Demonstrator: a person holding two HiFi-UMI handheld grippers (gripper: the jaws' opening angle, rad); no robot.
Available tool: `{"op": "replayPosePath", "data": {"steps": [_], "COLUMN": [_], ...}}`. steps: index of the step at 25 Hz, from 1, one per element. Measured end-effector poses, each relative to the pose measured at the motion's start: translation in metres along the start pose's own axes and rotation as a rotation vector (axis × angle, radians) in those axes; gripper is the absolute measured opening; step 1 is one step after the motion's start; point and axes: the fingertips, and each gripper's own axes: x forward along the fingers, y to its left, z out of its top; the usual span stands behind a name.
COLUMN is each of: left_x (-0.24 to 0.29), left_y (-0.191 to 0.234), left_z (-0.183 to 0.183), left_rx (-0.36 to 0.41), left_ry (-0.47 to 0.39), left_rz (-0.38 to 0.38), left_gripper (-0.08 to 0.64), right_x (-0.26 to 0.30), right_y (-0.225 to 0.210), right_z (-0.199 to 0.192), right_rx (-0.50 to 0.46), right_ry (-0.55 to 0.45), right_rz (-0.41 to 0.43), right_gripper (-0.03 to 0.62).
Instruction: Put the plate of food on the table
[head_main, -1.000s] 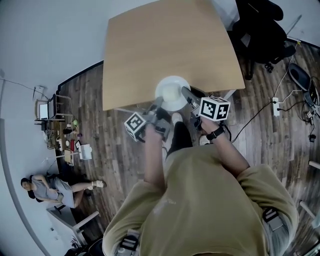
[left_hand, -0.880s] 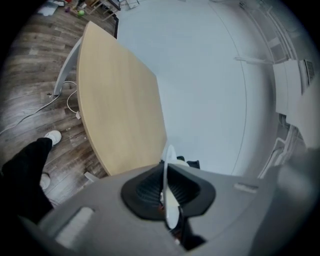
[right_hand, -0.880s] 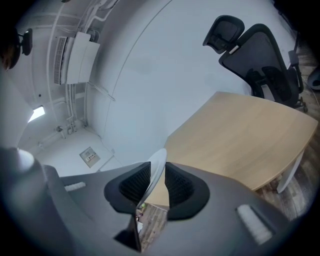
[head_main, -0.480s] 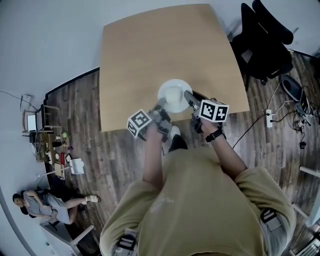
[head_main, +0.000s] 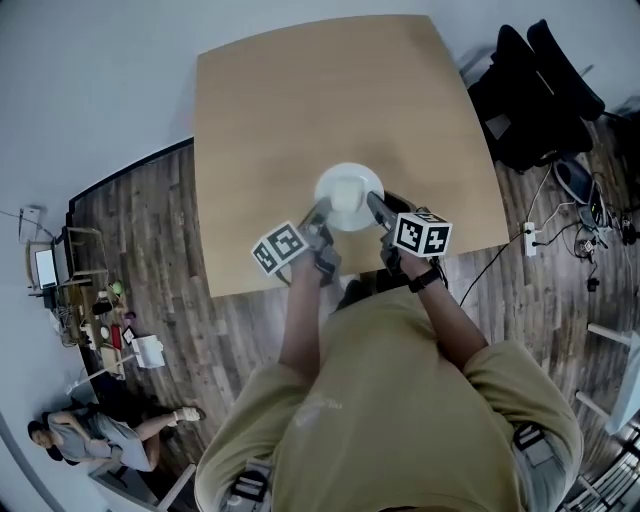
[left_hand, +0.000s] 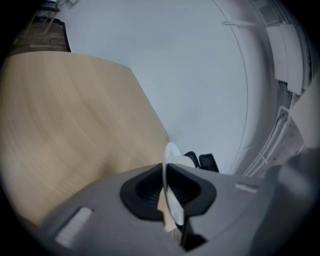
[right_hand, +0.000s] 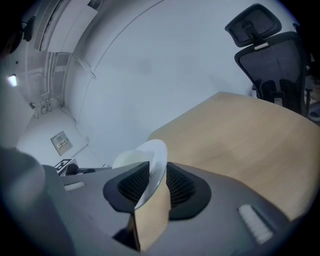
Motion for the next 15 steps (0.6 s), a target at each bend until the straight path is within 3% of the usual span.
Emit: {"op": "replayPosePath", "data": {"steps": [7,15], "left_x": [0.046,0.121], "left_y": [0.045,0.083], "left_z": [-0.019,0.011], "left_rx": [0.166,0.2], "left_ry": [0.171,0.191], "left_rz": [0.078,0.201], "left_gripper": [0.048,0.057], "right_x": [0.03,0.098], "right_y": [-0.059,-0.119], "right_z": [-0.019,0.002], "right_rx": [0.038,0.042], "right_ry": [0.072,0.165], "right_rz": [-0.076,-0.091], "right_gripper": [0.11,0.11]}}
